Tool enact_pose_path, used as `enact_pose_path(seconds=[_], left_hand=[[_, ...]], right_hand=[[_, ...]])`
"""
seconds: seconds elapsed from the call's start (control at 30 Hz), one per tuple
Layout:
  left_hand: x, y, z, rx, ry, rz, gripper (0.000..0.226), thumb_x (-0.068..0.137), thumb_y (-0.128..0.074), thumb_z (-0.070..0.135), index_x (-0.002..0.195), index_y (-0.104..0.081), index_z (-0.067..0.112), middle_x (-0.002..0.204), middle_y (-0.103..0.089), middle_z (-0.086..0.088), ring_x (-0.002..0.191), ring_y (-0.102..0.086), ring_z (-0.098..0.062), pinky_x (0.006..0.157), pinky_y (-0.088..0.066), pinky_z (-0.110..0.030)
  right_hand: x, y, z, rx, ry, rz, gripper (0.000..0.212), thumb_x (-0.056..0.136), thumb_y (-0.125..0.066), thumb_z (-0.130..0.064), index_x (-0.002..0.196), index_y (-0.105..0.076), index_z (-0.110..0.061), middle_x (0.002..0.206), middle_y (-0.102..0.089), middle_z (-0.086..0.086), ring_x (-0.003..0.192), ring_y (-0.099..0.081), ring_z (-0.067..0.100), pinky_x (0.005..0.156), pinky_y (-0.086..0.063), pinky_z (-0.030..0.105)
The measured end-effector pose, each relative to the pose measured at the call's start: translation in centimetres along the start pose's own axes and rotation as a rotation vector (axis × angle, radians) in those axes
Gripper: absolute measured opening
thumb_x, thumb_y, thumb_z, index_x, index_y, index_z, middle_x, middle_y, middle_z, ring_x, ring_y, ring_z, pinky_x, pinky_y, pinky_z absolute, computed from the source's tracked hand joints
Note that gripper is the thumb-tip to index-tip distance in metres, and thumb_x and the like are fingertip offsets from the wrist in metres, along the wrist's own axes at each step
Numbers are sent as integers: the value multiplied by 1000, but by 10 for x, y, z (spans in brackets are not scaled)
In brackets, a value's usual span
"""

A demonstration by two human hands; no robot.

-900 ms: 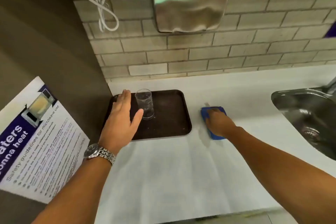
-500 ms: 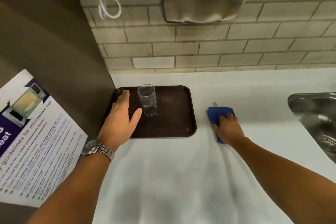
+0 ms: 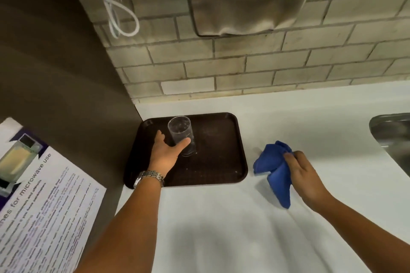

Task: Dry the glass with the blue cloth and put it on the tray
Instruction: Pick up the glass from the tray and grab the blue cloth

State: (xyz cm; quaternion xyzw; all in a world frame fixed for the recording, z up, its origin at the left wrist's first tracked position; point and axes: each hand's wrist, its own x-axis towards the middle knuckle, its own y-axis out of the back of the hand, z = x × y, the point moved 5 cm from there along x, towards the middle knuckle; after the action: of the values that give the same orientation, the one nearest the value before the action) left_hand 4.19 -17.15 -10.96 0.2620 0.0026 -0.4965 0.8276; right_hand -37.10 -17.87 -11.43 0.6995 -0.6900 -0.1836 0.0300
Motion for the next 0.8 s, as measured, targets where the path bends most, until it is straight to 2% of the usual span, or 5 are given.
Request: enact_pose_path(seconds=[0.13,0.33,0.43,0.6,0.8], left_hand=[[15,-12,8,30,-46,-31,104,87,-94,45,172,-41,19,177,-47,-6,159,-48,-29,129,-43,-47],[16,-25,6,-50,-49,-27,77,89,-93,43,154,-60,20,137,-71,4,129,-67,-20,84,-47,-18],[10,-21,8,-124,-40,1,59,91,-90,47,141,-68,26,122,-76,11,122,-69,-18,85,-50,-20],[-15,-18,12,-529,61,-93,39,98,-77,59,123,-80,30,111,-90,5,110,-84,-16,101,-59,-40],[-56,-46,20,-927,244,-224,60,99,-67,71,109,-76,12,75,-78,-2,62,-77,-14,61,-64,-31]], right_hand=[[-15,-5,20,167,-125,-7,33,112,-46,-42,110,-62,-12,111,-73,15,103,-70,29,94,-55,52],[-21,-14,30,372,-268,-14,38,113,-45,-35,131,-61,-5,130,-72,21,126,-66,39,113,-49,60],[-19,-18,27,501,-309,-35,44,114,-42,-33,145,-56,-5,142,-66,24,136,-60,41,121,-41,62],[-11,-29,3,618,-303,-112,39,115,-37,-33,132,-67,-13,124,-81,16,112,-78,28,96,-55,45],[3,-59,-44,649,-211,-277,42,116,-28,-32,137,-62,-21,112,-86,-1,103,-82,11,89,-60,31]])
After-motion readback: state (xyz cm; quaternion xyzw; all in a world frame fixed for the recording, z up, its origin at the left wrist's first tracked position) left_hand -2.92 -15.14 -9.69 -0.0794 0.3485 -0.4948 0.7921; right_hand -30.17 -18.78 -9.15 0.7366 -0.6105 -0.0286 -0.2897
